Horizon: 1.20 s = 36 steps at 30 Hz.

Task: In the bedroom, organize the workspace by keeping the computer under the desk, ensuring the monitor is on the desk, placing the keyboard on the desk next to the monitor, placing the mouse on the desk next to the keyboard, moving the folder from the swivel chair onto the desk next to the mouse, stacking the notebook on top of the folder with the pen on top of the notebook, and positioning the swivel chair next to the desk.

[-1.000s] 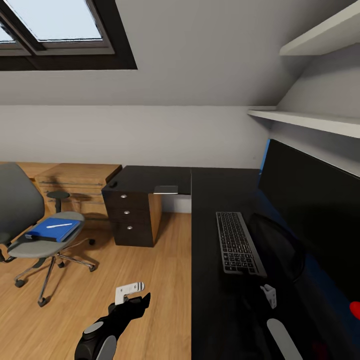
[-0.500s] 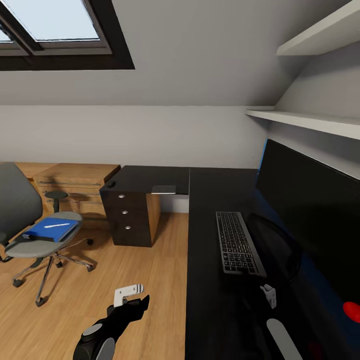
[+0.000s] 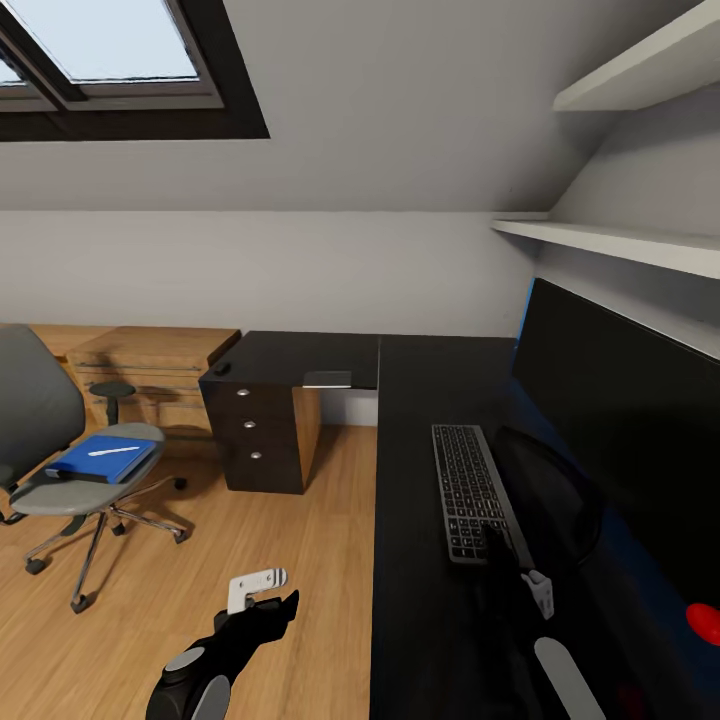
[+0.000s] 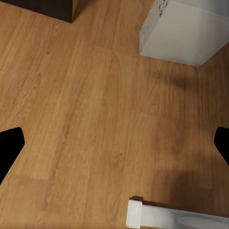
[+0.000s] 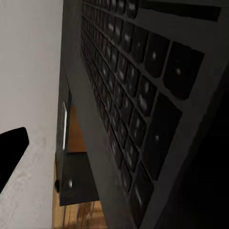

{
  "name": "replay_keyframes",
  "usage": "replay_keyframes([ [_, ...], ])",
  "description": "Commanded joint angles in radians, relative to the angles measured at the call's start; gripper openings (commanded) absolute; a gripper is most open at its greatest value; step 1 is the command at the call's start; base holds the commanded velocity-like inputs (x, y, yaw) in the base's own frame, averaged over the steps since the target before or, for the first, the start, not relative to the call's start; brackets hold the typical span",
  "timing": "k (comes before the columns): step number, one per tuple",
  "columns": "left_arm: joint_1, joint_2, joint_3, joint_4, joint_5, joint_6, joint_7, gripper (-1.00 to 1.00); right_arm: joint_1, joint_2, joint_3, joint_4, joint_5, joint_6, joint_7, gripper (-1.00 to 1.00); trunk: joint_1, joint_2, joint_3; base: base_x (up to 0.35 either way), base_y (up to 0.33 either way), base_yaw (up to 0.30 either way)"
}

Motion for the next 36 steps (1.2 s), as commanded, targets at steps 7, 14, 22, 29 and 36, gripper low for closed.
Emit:
replay_keyframes([
  [7,-0.001,0.000,-0.001,-0.001,0.011,0.003,0.010,1.00,0.000,-0.001,-0.002,0.000,-0.010,0.001,0.005,1.00,0.000,-0.001,-0.001,0.000,0.000,0.000],
  [14,-0.001,0.000,-0.001,-0.001,0.011,0.003,0.010,1.00,0.000,-0.005,-0.002,0.000,-0.010,0.001,0.005,1.00,0.000,-0.001,-0.001,-0.006,0.000,0.000],
  [22,-0.001,0.000,0.000,-0.001,0.011,0.003,0.009,1.00,-0.001,-0.005,-0.002,0.001,-0.010,0.002,0.005,1.00,0.000,-0.001,-0.001,-0.251,0.000,0.000],
  [29,-0.001,0.001,0.000,-0.002,0.011,0.003,0.009,1.00,-0.001,-0.005,-0.002,0.001,-0.010,0.002,0.005,1.00,0.000,-0.001,-0.001,-0.330,0.000,0.000],
  [36,-0.001,0.006,0.002,-0.003,0.012,0.003,0.010,1.00,-0.001,-0.005,-0.002,0.001,-0.011,0.002,0.005,1.00,0.000,-0.001,-0.001,-0.334,0.000,0.000],
])
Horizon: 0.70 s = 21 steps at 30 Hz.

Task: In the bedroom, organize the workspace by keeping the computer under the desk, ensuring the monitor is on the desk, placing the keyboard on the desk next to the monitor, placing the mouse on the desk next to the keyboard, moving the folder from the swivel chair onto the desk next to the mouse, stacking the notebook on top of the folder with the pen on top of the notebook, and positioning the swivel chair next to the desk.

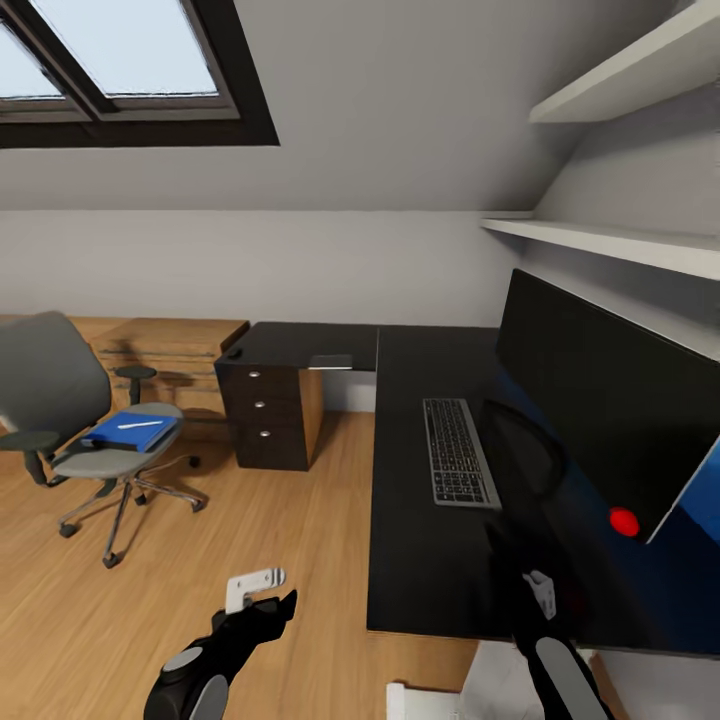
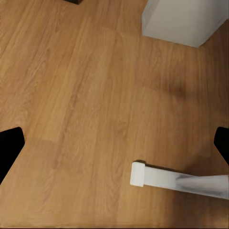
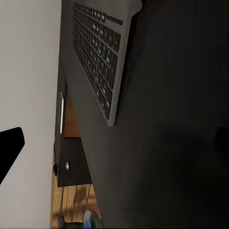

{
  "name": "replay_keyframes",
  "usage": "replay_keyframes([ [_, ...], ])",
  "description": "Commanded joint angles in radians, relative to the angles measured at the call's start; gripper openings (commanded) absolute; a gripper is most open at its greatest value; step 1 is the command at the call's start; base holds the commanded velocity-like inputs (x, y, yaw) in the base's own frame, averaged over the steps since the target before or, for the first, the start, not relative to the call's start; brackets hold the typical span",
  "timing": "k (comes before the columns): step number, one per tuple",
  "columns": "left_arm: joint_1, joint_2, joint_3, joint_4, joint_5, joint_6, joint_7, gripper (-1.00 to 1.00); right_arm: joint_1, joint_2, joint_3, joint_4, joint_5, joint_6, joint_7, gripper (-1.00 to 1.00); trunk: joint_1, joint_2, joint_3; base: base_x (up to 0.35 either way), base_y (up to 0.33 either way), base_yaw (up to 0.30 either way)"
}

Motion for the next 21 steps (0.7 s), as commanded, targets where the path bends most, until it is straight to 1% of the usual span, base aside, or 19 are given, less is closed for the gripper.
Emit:
replay_keyframes([
  [1,-0.001,0.001,0.000,-0.001,0.010,0.002,0.009,1.00,0.000,0.001,-0.002,0.000,-0.010,0.001,0.004,1.00,-0.001,-0.001,-0.001,-0.334,0.000,0.000],
  [3,-0.001,0.001,0.010,0.000,0.010,0.002,0.010,1.00,0.000,0.001,-0.002,-0.001,-0.010,0.001,0.004,1.00,-0.001,-0.001,-0.001,-0.334,0.000,0.000],
  [5,-0.001,0.001,0.034,0.001,0.010,0.001,0.010,1.00,0.000,0.001,-0.001,-0.001,-0.010,0.002,0.004,1.00,-0.001,-0.001,-0.001,-0.334,0.000,0.000],
  [7,-0.001,0.001,0.070,0.001,0.011,0.002,0.009,1.00,0.000,0.002,0.003,-0.003,-0.009,0.002,0.004,1.00,-0.001,-0.001,-0.001,-0.333,0.000,0.000],
  [9,-0.001,0.001,0.086,0.001,0.010,0.002,0.008,1.00,0.000,0.003,0.007,-0.005,-0.006,0.002,0.003,1.00,-0.001,-0.001,-0.001,-0.260,0.000,0.000],
  [12,-0.001,0.000,0.096,0.001,0.009,0.000,0.008,1.00,0.000,0.004,0.011,-0.008,0.001,0.003,-0.003,1.00,-0.001,-0.001,-0.001,-0.122,0.000,0.000],
  [13,-0.001,0.000,0.099,0.001,0.009,-0.001,0.009,1.00,0.000,0.005,0.014,-0.011,0.007,0.003,-0.014,1.00,-0.004,0.006,0.002,-0.056,0.000,0.000],
  [16,-0.001,0.000,0.102,0.003,0.009,-0.003,0.010,1.00,0.000,0.007,0.032,-0.029,0.037,0.002,-0.054,1.00,-0.016,0.027,0.012,-0.029,0.000,0.000],
  [17,-0.001,-0.001,0.104,0.005,0.009,-0.003,0.010,1.00,0.000,0.008,0.047,-0.042,0.061,0.000,-0.085,1.00,-0.020,0.034,0.015,-0.015,0.000,0.000],
  [18,-0.001,0.000,0.104,0.006,0.009,-0.003,0.010,1.00,0.000,0.008,0.055,-0.048,0.076,-0.001,-0.103,1.00,-0.024,0.041,0.018,-0.012,0.000,0.000],
  [21,-0.001,0.000,0.106,0.013,0.010,-0.003,0.012,1.00,0.000,0.012,0.089,-0.081,0.181,-0.003,-0.241,1.00,-0.035,0.062,0.027,-0.005,0.000,0.000],
])
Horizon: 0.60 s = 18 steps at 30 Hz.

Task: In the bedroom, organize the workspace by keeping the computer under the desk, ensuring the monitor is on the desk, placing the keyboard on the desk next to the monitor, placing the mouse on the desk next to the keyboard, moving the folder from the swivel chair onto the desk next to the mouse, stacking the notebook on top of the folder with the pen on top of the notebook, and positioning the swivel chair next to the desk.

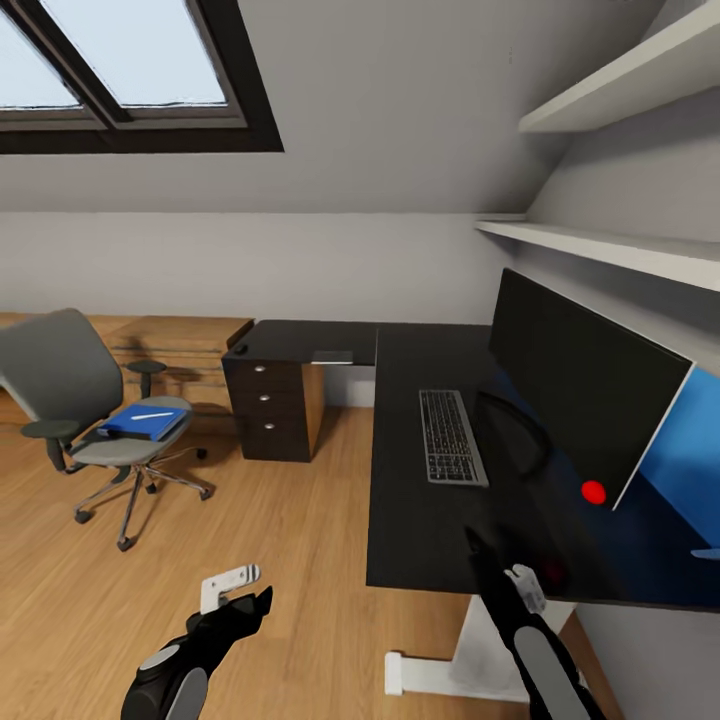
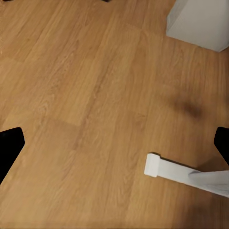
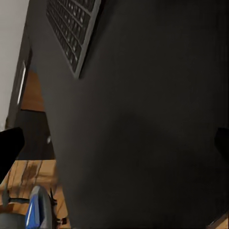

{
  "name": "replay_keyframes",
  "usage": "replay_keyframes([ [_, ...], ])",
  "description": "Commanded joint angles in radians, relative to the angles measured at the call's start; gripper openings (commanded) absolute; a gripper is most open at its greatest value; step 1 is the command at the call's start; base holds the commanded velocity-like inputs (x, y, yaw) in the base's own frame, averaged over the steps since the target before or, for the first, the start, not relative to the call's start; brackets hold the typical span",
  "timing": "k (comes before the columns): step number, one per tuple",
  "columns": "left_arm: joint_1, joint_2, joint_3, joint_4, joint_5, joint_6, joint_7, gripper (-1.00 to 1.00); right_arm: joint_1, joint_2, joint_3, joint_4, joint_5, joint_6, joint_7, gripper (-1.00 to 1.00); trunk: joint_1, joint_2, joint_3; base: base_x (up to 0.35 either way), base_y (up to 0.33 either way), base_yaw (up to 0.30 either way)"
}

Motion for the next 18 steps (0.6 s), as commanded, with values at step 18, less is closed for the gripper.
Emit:
replay_keyframes([
  [18,-0.001,0.001,-0.003,-0.004,0.008,0.000,0.006,1.00,0.005,0.029,0.132,-0.135,0.440,-0.238,-0.176,1.00,-0.023,0.042,0.018,0.021,0.036,0.000],
])
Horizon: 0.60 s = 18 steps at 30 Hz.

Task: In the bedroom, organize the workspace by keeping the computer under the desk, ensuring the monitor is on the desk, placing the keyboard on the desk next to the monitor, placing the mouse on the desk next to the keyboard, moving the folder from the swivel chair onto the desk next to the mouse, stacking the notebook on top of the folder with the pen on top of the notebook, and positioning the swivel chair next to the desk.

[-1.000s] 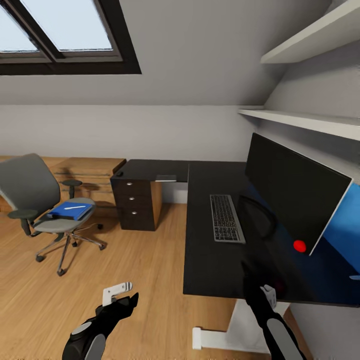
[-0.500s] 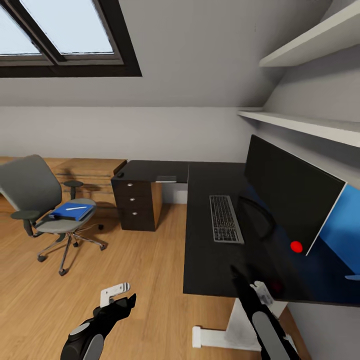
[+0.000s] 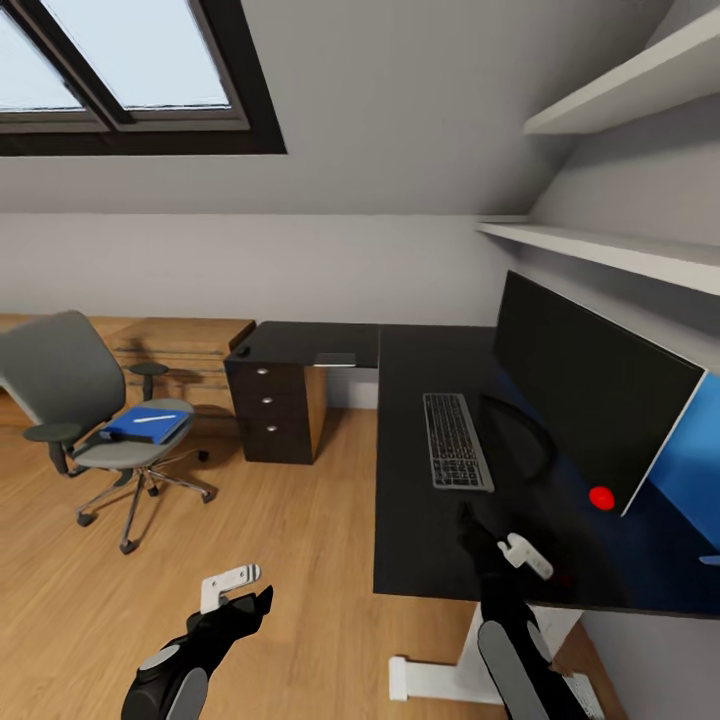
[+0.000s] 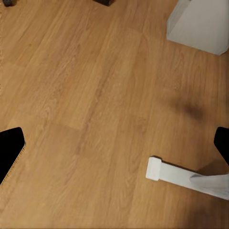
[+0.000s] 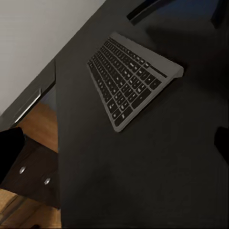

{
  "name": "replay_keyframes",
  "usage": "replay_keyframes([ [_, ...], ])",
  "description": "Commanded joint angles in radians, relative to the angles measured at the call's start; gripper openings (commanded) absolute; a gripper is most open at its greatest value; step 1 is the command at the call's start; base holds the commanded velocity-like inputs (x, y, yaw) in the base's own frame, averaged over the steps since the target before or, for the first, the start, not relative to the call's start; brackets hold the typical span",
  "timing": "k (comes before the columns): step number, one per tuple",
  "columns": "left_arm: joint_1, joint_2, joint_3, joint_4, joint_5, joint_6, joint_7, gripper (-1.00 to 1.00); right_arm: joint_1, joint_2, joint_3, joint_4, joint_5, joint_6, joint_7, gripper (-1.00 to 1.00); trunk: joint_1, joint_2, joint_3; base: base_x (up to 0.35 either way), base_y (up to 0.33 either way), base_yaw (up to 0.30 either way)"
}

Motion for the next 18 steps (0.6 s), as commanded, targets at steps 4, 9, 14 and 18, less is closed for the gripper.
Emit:
replay_keyframes([
  [4,-0.001,0.000,0.001,-0.002,0.011,0.002,0.009,1.00,-0.001,-0.001,0.028,-0.001,-0.009,-0.011,0.002,1.00,0.000,-0.001,-0.001,0.153,0.245,0.000],
  [9,-0.001,0.000,0.002,-0.002,0.011,0.002,0.009,1.00,-0.001,0.000,0.037,-0.001,-0.010,-0.012,0.003,1.00,0.000,-0.001,-0.001,0.163,0.259,0.000],
  [14,-0.001,0.000,0.003,-0.002,0.011,0.002,0.010,1.00,-0.001,-0.002,0.037,0.003,-0.008,-0.011,0.002,1.00,0.000,-0.001,-0.001,0.165,0.262,0.000],
  [18,-0.001,0.000,0.003,-0.002,0.011,0.002,0.011,1.00,0.000,-0.003,0.098,-0.002,0.020,0.000,-0.017,1.00,0.000,-0.001,-0.001,0.165,0.262,0.000],
])
